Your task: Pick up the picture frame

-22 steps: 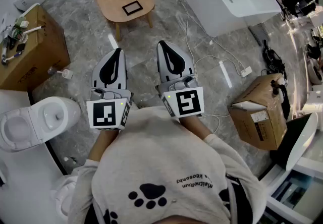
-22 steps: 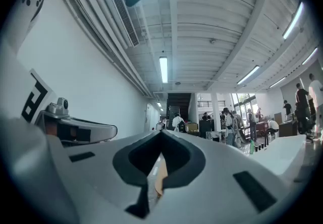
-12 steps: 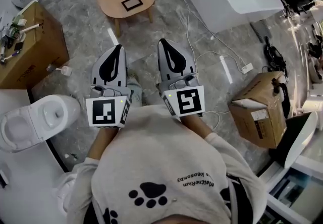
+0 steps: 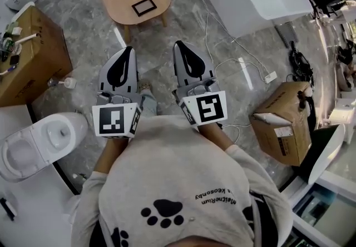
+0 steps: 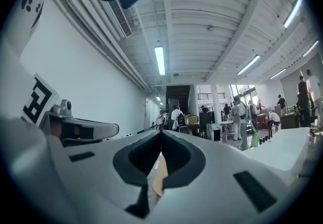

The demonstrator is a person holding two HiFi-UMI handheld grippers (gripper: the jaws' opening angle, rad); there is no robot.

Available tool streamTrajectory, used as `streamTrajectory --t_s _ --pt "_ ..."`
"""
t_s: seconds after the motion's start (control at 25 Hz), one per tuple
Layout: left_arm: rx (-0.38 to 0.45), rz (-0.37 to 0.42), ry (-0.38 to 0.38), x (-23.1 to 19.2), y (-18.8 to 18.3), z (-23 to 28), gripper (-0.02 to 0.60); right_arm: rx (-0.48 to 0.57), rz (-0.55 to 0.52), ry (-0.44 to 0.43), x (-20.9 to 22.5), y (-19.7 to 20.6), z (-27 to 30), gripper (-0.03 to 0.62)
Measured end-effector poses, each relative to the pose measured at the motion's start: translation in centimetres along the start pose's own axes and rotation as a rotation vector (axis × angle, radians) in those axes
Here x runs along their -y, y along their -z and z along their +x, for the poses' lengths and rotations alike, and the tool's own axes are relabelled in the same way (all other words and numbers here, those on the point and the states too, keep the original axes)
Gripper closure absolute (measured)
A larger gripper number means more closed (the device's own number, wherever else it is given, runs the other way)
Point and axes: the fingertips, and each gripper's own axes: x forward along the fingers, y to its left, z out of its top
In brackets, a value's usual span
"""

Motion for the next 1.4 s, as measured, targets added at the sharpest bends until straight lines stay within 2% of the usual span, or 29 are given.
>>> streamTrajectory --t_s 0.2,0.68,1.4 --pt "0.002 -0.006 0.017 -4.1 -0.1 4.2 0.574 -0.001 -0.016 0.021 1.0 0.1 5.4 0.585" --pt "-0.009 -0.003 0.114 -9.5 -0.5 13.6 0.574 -0.019 -0.022 0.104 4.5 0.5 14.6 0.585" --pt "-0.047 -0.047 0.092 -13.4 2.1 18.5 0.574 -0.062 -0.002 0.062 6.8 3.1 21.3 0.585"
